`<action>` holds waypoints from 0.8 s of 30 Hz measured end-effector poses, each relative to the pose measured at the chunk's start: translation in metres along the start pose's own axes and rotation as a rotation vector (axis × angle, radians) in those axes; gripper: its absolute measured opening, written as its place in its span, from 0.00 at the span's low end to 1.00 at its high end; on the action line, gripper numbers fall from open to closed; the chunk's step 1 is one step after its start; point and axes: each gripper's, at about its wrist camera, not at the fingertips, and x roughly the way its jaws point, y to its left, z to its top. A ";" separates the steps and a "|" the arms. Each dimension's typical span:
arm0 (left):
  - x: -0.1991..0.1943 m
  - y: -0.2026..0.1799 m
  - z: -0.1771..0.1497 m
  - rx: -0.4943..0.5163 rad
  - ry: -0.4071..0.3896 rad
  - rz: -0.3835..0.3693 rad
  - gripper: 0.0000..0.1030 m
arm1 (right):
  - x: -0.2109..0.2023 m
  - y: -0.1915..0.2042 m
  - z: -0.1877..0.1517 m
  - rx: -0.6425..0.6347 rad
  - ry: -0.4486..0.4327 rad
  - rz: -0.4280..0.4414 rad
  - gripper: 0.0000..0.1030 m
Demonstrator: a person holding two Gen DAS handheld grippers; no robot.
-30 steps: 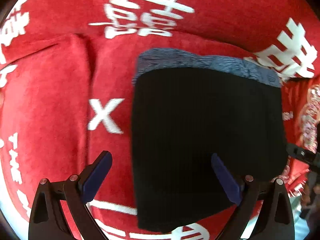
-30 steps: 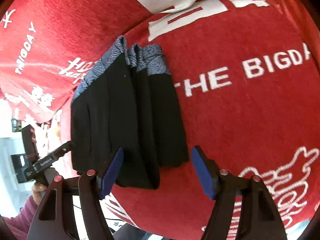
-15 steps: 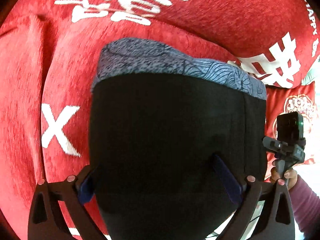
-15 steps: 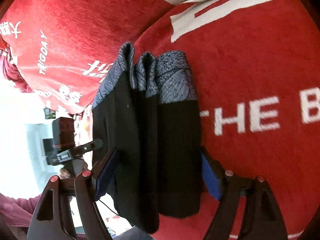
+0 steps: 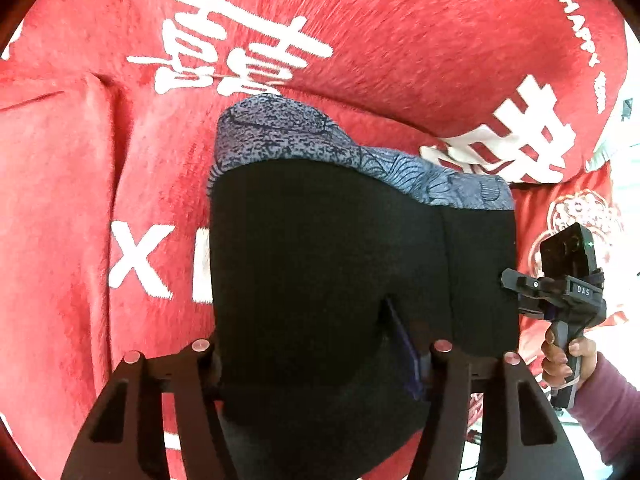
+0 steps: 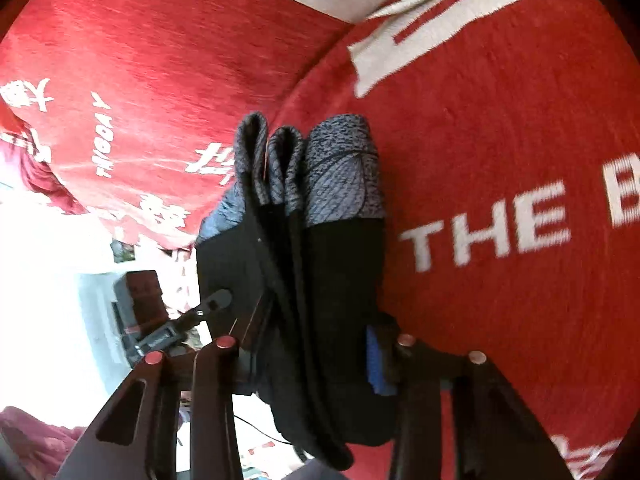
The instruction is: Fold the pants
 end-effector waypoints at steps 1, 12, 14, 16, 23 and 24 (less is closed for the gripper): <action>-0.005 -0.004 -0.004 0.008 0.000 0.014 0.61 | -0.001 0.003 -0.003 -0.001 0.002 0.007 0.40; -0.053 0.016 -0.087 -0.071 0.037 0.079 0.61 | 0.012 0.027 -0.082 0.023 0.069 0.086 0.40; -0.045 0.026 -0.099 -0.073 0.055 0.088 0.61 | 0.016 0.022 -0.093 0.024 0.079 0.073 0.40; -0.035 0.038 -0.108 -0.064 0.060 0.097 0.70 | 0.026 0.014 -0.103 0.026 0.089 0.038 0.41; -0.025 0.059 -0.115 -0.042 0.011 0.147 1.00 | 0.041 -0.004 -0.116 -0.003 0.014 -0.104 0.62; -0.025 0.059 -0.115 -0.050 0.015 0.149 1.00 | 0.039 0.001 -0.117 -0.008 0.002 -0.134 0.64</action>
